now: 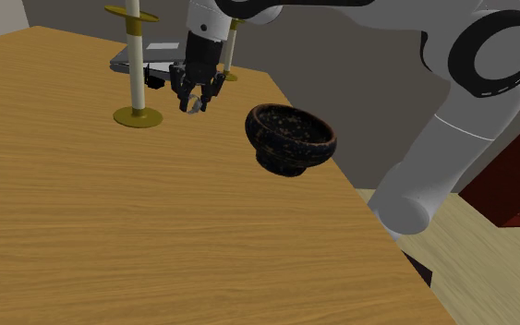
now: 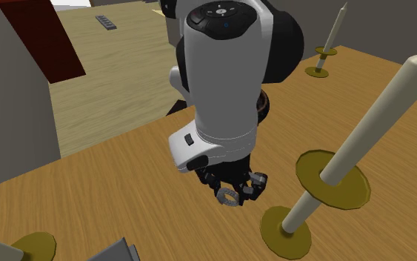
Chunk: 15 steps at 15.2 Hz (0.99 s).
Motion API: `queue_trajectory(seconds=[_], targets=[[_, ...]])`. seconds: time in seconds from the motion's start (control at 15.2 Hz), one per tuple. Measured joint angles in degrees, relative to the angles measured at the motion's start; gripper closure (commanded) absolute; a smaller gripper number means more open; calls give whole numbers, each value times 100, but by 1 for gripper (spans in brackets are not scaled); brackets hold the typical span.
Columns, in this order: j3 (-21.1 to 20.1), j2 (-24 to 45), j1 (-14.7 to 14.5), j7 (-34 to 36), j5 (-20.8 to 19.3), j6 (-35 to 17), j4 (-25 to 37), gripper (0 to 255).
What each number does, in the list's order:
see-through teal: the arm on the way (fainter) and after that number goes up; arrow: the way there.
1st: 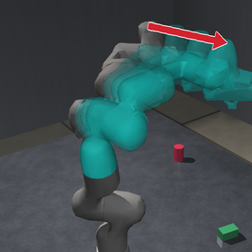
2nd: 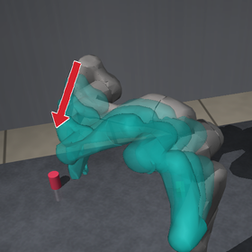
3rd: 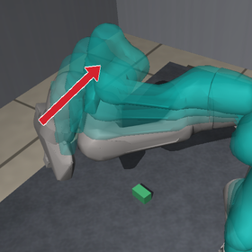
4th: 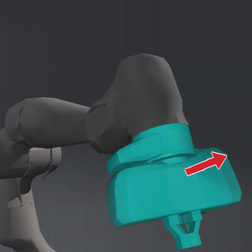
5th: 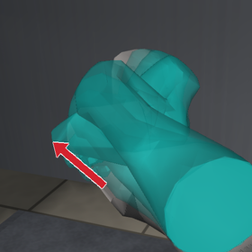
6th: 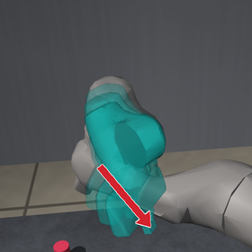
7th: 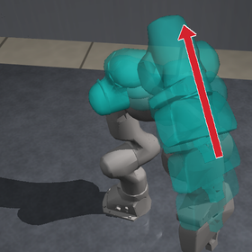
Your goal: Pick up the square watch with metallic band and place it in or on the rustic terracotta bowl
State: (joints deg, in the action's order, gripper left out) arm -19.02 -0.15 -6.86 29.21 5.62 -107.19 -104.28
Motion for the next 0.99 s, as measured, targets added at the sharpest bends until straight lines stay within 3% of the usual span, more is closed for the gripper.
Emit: queue_trajectory(seconds=[0.53,0.99], targets=[[0,-3,1,-3,3,28,23,255],[0,13,2,51,-16,537,546,255]])
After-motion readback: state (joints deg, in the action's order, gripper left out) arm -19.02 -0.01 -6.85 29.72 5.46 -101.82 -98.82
